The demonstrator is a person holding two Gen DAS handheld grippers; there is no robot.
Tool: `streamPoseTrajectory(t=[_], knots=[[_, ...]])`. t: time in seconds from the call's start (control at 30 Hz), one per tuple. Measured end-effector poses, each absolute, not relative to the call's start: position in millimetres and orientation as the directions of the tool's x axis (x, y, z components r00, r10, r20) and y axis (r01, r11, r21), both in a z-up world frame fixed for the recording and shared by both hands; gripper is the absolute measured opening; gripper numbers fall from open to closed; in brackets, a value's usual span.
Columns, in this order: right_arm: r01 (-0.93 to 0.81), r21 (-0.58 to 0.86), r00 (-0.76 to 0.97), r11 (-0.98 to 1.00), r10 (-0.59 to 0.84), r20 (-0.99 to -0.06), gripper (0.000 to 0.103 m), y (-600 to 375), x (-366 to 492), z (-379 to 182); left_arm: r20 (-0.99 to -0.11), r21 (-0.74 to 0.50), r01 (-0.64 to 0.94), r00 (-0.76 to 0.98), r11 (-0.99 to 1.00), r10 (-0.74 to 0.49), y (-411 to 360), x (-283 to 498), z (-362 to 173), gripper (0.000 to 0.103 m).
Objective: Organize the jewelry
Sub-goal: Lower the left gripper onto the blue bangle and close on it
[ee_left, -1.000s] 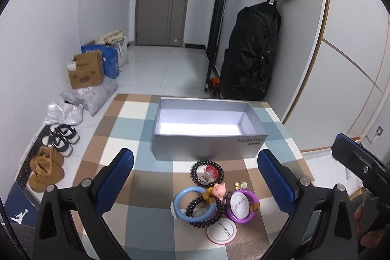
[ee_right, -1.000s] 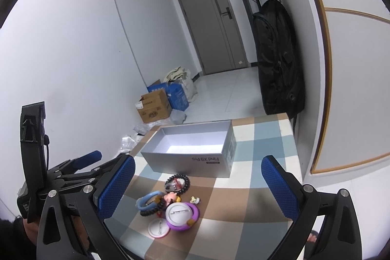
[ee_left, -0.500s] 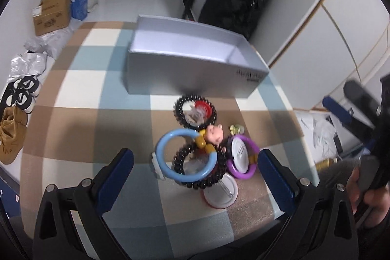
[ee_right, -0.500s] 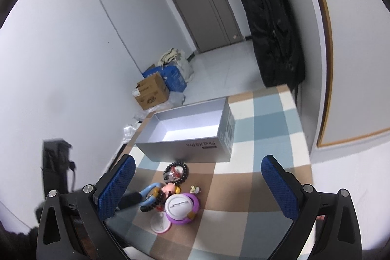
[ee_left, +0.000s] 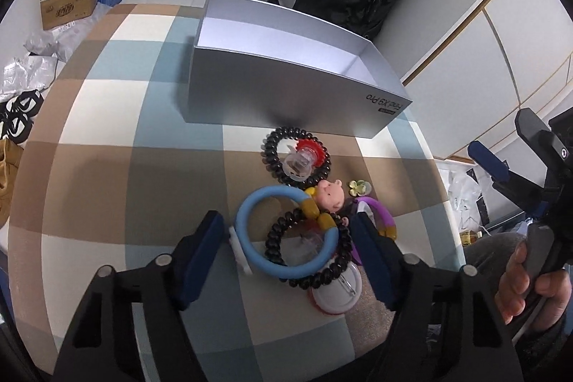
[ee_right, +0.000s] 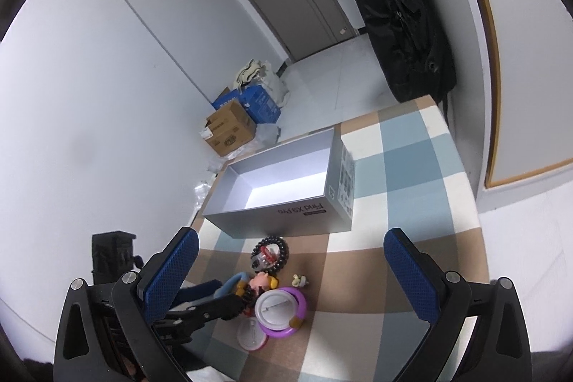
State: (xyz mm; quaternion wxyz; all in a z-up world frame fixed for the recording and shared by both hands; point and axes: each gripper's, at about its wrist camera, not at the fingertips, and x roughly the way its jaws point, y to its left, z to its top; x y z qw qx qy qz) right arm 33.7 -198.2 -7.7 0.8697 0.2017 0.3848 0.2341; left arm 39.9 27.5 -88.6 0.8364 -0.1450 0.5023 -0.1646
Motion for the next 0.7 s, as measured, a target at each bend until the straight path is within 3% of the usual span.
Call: streamPoseTrajectory(t=[0.1,0.4,0.7], knots=[[-0.254,0.531,0.594,0.808,0.564,-0.574,0.103,-197.3,33.5,-6.9,-0.792,-0.399,0.133,0.449,0.907,-0.414,27.8,41.2,-89.2,0.058],[-0.257,0.528,0.593,0.809,0.564,-0.575,0.103,-195.3,35.6,-6.9,-0.791,-0.400,0.137,0.449,0.906,-0.417,28.7,43.1,-90.0,0.057],[-0.272,0.495,0.590,0.825,0.549,-0.592,0.103,-190.4,32.7,-9.7,-0.751,-0.484,0.078,0.473,0.871,-0.460,46.2,44.8,-84.9,0.057]])
